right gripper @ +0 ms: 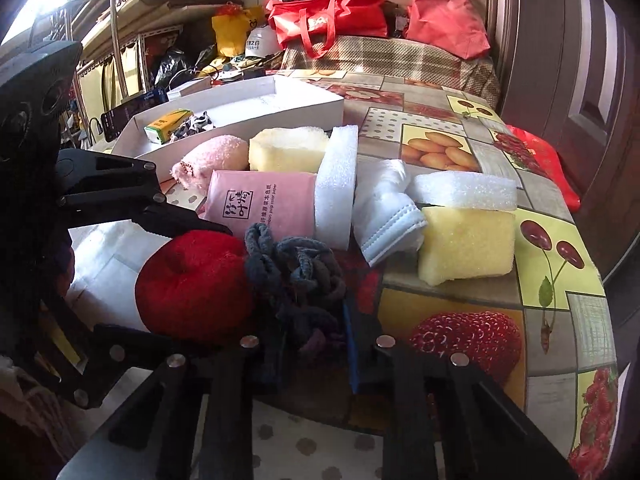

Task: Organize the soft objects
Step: 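Grasp the red apple plush with the left tool while the right grasps the blue rope toy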

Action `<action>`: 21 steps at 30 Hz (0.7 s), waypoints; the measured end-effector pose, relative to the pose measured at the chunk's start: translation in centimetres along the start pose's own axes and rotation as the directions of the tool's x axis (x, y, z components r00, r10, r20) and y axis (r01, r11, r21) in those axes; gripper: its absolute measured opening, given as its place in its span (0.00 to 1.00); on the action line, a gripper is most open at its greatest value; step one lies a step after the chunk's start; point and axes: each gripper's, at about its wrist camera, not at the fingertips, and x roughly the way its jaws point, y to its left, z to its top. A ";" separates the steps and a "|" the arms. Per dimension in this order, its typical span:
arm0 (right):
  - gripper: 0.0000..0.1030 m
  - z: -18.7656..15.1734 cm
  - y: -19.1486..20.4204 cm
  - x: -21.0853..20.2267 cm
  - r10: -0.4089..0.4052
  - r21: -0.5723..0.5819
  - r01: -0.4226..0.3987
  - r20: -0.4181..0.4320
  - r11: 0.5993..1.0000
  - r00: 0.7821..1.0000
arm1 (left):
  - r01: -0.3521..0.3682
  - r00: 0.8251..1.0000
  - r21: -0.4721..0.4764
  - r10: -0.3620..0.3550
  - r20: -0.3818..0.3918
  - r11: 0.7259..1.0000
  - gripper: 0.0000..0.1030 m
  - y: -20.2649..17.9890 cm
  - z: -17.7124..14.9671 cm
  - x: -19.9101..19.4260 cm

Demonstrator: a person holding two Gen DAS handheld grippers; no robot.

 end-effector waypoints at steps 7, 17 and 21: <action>0.21 1.2 -0.8 -5.8 -0.044 0.117 0.014 0.259 0.993 0.965 | -0.034 0.968 -0.157 0.072 0.241 0.987 0.57 3.0 -1.5 -5.2; 0.21 2.3 -1.8 -5.0 -0.220 0.304 0.099 0.396 0.948 0.891 | -0.226 0.874 -0.464 0.389 0.291 0.856 0.58 10.8 -6.9 -11.0; 0.21 2.4 -1.4 -5.4 -0.244 0.323 0.101 0.439 0.941 0.865 | -0.293 0.827 -0.509 0.482 0.291 0.810 0.58 11.5 -8.6 -12.8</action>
